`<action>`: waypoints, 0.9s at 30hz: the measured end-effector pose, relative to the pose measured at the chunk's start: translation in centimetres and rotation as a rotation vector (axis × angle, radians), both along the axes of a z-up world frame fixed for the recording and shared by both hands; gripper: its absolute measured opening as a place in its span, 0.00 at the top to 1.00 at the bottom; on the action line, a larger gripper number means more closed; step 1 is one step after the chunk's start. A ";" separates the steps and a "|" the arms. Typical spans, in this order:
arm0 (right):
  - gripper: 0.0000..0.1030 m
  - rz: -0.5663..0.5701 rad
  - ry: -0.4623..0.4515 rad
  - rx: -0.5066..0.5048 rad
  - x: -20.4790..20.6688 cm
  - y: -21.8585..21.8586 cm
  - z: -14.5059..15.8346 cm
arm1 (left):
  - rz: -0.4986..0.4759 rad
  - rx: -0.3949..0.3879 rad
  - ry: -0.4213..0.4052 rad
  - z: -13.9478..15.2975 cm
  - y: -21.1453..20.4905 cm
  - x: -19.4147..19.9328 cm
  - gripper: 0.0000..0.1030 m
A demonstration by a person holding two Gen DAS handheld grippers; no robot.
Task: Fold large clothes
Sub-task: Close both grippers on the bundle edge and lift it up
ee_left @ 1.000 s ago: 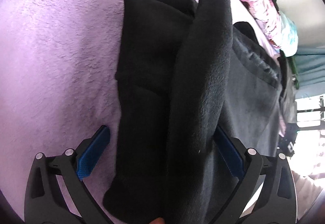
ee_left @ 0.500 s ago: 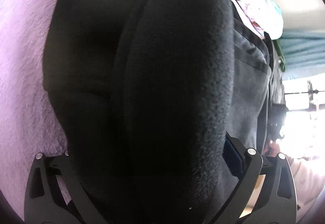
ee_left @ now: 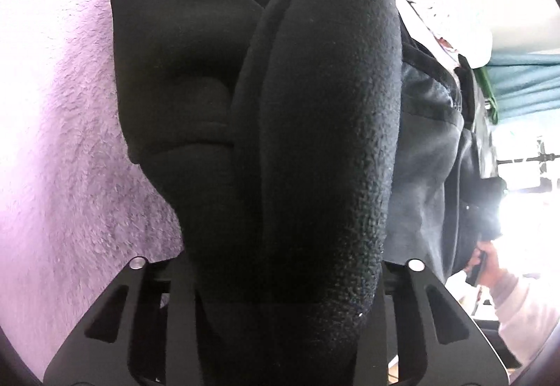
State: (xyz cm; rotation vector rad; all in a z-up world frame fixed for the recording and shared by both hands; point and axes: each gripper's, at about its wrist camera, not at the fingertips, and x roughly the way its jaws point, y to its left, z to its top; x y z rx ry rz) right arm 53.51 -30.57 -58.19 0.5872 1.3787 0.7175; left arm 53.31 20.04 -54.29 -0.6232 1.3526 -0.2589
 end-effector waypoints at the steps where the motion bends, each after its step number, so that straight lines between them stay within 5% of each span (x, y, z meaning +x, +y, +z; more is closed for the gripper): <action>1: 0.66 -0.004 -0.010 0.000 -0.2 -0.2 0.5 | -0.002 0.001 -0.003 0.2 -0.1 0.1 0.73; 12: 0.69 -0.051 -0.076 0.009 -2.6 0.5 7.5 | -0.002 -0.099 -0.075 4.4 0.6 -0.5 0.75; 18: 0.70 -0.068 -0.056 0.033 -3.6 0.0 8.3 | -0.040 -0.115 -0.073 6.1 2.1 -1.8 0.75; 27: 0.70 -0.027 -0.078 0.148 -2.9 -3.3 9.9 | -0.009 -0.057 -0.089 9.4 -4.6 -3.1 0.75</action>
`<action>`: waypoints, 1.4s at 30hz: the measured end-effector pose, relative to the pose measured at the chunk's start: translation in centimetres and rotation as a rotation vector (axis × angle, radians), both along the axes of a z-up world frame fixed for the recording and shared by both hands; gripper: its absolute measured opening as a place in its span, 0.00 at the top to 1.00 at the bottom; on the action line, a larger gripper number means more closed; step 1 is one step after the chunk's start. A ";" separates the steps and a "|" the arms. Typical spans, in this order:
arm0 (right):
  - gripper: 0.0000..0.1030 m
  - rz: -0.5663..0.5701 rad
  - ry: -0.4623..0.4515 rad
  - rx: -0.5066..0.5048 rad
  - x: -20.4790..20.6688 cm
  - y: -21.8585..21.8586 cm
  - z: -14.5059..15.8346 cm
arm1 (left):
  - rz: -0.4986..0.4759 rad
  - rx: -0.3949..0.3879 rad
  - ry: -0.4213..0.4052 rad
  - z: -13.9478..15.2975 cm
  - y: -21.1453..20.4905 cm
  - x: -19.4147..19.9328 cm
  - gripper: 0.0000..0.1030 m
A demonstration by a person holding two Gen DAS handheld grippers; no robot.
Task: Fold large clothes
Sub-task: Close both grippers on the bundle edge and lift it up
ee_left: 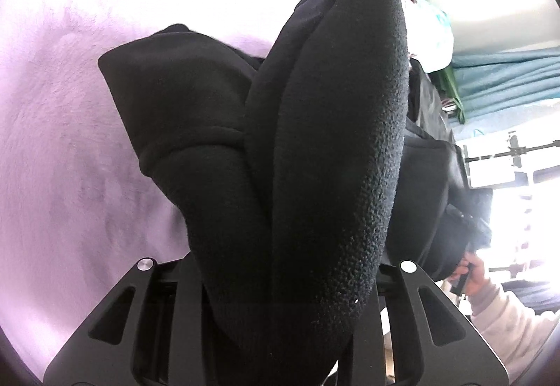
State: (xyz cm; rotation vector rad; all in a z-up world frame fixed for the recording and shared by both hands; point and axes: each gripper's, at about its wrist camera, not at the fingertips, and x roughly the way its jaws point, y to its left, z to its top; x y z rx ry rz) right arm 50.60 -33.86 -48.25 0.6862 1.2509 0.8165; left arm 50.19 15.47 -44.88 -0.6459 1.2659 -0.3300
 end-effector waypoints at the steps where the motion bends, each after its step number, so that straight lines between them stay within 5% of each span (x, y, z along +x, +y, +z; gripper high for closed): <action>1: 0.70 0.010 0.000 0.018 0.3 -0.8 0.6 | 0.003 0.017 -0.004 0.7 -0.9 -0.1 0.75; 15: 0.70 0.189 -0.090 0.098 7.1 -10.9 13.4 | 0.170 0.010 -0.108 12.6 -14.1 2.2 0.76; 22: 0.70 0.136 -0.138 0.175 10.6 -16.2 21.2 | 0.160 -0.016 -0.177 21.0 -21.5 7.8 0.77; 28: 0.70 0.093 -0.284 0.200 13.5 -22.1 30.9 | 0.129 -0.039 -0.271 28.7 -25.4 13.7 0.76; 33: 0.70 0.041 -0.356 0.184 15.7 -28.7 35.9 | 0.074 -0.049 -0.329 34.6 -30.7 19.5 0.76; 42: 0.70 -0.113 -0.407 0.139 18.9 -42.1 38.5 | -0.083 -0.079 -0.379 35.6 -41.7 29.9 0.76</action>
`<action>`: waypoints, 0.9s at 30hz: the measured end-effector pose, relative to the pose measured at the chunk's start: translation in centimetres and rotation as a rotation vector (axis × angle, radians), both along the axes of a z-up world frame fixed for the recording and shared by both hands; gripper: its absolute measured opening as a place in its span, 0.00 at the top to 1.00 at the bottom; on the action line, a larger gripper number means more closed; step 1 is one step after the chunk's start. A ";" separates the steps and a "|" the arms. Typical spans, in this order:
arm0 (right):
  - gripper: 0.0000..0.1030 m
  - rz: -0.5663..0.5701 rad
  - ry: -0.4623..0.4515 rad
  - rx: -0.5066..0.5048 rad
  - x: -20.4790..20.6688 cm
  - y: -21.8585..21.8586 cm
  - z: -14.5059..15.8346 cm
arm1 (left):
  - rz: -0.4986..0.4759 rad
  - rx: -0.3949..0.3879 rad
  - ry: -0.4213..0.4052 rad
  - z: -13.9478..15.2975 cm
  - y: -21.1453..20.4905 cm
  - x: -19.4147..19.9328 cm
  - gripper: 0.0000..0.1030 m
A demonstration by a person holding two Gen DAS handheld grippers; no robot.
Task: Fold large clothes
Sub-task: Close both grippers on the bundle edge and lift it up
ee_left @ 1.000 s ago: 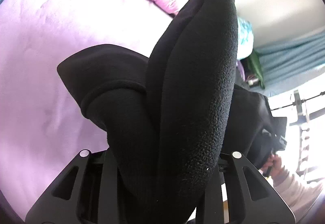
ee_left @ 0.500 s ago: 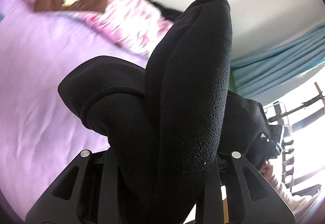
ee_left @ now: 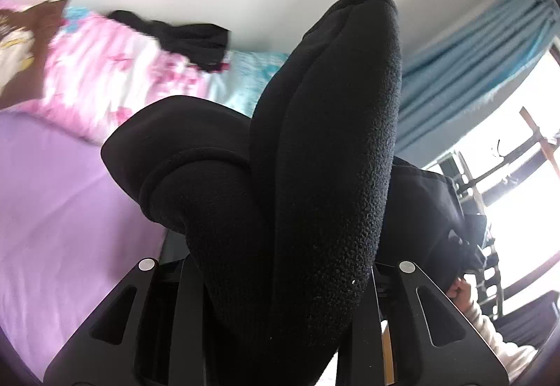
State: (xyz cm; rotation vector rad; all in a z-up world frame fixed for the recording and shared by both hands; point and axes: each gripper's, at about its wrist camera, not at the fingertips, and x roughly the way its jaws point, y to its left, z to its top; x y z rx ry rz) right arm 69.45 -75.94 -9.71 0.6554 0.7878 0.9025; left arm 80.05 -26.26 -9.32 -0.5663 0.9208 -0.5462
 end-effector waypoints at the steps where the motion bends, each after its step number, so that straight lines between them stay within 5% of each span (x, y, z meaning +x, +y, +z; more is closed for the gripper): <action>1: 0.70 -0.017 0.000 -0.006 0.0 -1.2 -0.3 | -0.018 -0.011 0.008 -0.9 -1.4 1.3 0.76; 8: 0.70 -0.106 0.042 -0.029 0.0 -7.4 -6.6 | -0.029 -0.044 0.089 -10.0 -6.6 5.3 0.76; 20: 0.70 -0.284 0.321 -0.045 -1.2 -13.0 -32.0 | -0.054 0.202 0.300 -31.8 -11.5 7.0 0.75; 24: 0.69 -0.344 0.371 -0.006 -1.6 -15.4 -36.0 | -0.045 0.249 0.351 -36.9 -11.1 6.8 0.69; 27: 0.69 -0.324 0.368 -0.040 -0.5 -16.2 -35.8 | -0.060 0.275 0.330 -38.5 -11.1 7.2 0.64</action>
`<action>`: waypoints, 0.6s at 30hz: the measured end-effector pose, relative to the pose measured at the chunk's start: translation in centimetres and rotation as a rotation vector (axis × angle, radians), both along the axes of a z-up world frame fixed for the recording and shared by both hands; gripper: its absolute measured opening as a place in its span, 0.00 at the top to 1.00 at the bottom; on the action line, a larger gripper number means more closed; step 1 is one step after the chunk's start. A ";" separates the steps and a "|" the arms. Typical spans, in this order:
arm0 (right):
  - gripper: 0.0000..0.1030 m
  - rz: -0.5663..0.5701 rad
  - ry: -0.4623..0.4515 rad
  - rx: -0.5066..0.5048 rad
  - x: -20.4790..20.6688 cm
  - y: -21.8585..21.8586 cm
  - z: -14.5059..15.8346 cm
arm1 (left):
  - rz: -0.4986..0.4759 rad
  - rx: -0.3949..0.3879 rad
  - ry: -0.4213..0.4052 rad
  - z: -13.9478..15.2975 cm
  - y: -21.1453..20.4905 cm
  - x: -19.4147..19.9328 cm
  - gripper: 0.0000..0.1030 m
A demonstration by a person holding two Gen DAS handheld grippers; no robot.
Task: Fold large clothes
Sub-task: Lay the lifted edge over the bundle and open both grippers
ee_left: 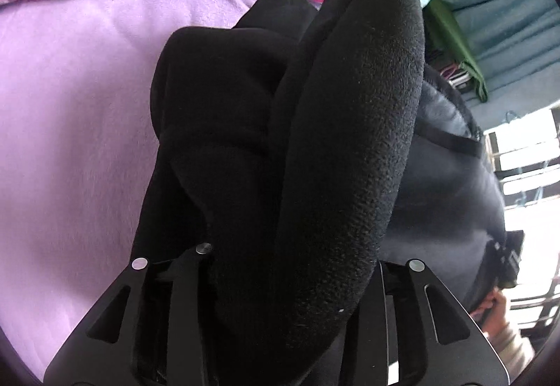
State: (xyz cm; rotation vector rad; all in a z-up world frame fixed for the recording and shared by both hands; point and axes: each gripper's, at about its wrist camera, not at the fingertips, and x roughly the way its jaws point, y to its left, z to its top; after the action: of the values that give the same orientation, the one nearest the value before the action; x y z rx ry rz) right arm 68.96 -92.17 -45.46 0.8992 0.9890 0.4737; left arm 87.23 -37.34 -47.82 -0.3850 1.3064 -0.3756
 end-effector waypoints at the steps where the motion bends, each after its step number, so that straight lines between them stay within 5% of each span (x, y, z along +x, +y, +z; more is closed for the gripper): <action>1: 0.69 0.010 -0.001 -0.015 0.3 0.0 0.2 | -0.003 0.004 0.000 -0.3 0.0 0.1 0.63; 7: 0.64 0.033 0.002 -0.029 -0.5 1.9 0.9 | 0.007 -0.038 0.000 0.8 1.2 -0.4 0.51; 9: 0.56 0.047 0.000 -0.063 -1.5 2.2 1.9 | 0.027 -0.051 -0.003 1.5 2.6 -0.5 0.34; 11: 0.50 0.059 -0.006 -0.092 -2.3 2.3 3.1 | 0.054 -0.033 -0.045 3.0 4.7 -0.8 0.30; 13: 0.29 0.057 -0.030 -0.107 -3.6 2.0 4.9 | 0.069 -0.024 -0.061 4.1 6.5 -1.0 0.23; 18: 0.22 0.049 -0.071 -0.308 -6.0 1.8 8.8 | 0.037 0.098 -0.111 7.4 8.3 -2.2 0.19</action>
State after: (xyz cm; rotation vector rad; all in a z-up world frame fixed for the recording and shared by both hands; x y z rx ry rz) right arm 62.92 -90.35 -36.68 0.5796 0.9885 0.3787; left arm 85.00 -29.00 -40.45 -0.3011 1.2024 -0.2967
